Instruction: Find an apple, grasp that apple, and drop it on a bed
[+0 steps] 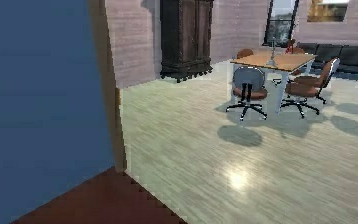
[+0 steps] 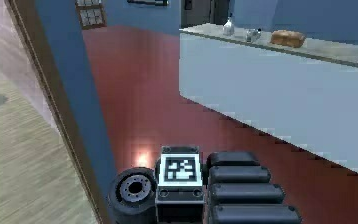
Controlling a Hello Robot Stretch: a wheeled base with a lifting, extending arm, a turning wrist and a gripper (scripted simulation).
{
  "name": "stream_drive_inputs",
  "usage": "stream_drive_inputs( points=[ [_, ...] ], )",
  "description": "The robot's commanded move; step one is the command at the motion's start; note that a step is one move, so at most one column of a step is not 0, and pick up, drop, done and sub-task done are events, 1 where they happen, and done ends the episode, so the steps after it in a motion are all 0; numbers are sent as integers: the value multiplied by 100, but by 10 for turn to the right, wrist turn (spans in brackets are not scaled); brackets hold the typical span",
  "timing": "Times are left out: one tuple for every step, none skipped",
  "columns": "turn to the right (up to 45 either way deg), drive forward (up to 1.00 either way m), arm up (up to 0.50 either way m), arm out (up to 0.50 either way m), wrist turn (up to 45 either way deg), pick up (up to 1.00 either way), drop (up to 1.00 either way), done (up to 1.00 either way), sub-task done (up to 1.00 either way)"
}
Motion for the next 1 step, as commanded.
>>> stream_drive_inputs(
  points=[
    [0, 100, 0, 0, 0, 0, 0, 0, 0]
  ],
)
